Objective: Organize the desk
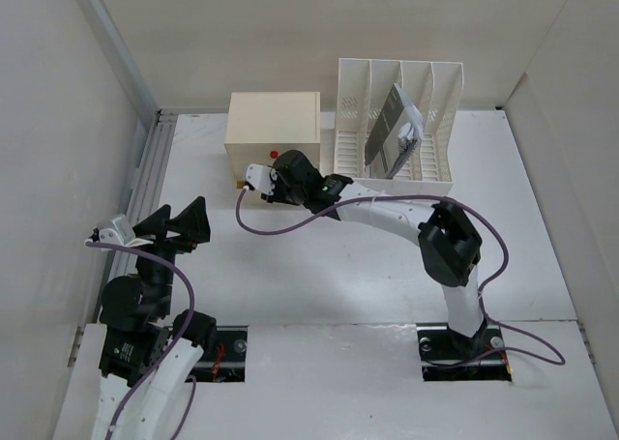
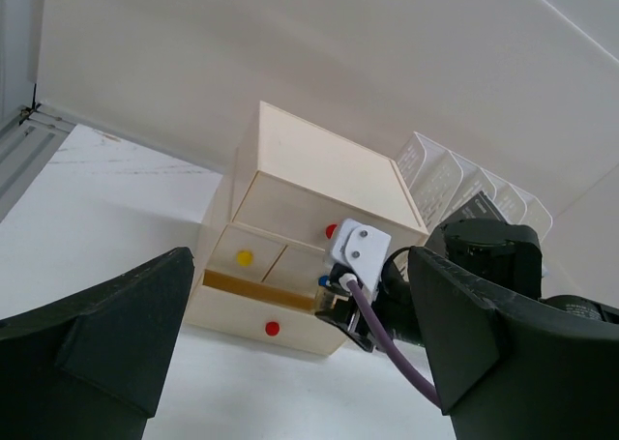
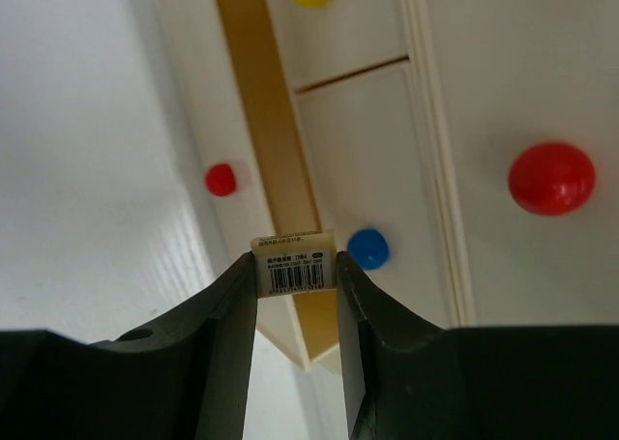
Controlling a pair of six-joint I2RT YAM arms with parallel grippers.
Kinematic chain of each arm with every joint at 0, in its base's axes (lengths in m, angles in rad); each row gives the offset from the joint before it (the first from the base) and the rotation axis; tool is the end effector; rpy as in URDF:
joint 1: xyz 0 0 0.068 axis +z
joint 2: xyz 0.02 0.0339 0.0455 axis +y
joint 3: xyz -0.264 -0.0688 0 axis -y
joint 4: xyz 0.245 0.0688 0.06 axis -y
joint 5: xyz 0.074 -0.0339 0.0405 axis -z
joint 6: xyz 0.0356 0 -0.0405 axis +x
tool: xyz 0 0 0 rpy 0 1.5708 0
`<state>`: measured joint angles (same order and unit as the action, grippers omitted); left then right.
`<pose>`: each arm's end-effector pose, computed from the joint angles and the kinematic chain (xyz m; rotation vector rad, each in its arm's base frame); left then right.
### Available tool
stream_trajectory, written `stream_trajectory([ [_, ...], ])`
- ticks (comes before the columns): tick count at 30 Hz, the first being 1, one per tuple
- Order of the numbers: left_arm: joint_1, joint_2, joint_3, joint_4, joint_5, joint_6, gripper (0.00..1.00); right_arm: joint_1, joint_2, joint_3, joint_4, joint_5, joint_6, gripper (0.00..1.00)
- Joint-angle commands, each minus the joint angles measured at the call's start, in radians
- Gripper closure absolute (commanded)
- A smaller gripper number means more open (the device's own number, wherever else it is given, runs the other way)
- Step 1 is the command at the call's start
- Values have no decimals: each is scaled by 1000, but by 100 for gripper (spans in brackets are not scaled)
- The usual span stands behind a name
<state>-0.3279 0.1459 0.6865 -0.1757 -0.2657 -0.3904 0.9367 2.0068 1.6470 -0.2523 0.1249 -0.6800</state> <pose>0.0401 -0.0038 0.3681 -0.2725 1.2019 -0.4663 0.2829 0.3771 0.2599 -1.5249 1.5543 0.0098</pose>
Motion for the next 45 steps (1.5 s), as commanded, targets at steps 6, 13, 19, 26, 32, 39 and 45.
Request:
stream_trajectory([
  [6, -5, -14, -1, 44, 8, 5, 9, -35, 53, 23, 71, 165, -39, 80],
  [13, -5, -14, -1, 44, 8, 5, 8, -35, 63, 13, 94, 165, -113, 75],
  [19, -5, -14, -1, 44, 8, 5, 8, -35, 72, 4, 104, 190, -127, 71],
  [26, -5, -5, -1, 44, 8, 5, 8, -35, 81, 4, 113, 209, -127, 60],
  [32, -5, -5, -1, 44, 8, 5, 8, -35, 81, -6, 113, 209, -127, 54],
  [39, -5, -5, -1, 44, 8, 5, 8, -35, 72, -15, 113, 209, -118, 53],
  [45, -5, -5, -1, 44, 8, 5, 8, -35, 63, -35, 113, 209, -118, 53],
])
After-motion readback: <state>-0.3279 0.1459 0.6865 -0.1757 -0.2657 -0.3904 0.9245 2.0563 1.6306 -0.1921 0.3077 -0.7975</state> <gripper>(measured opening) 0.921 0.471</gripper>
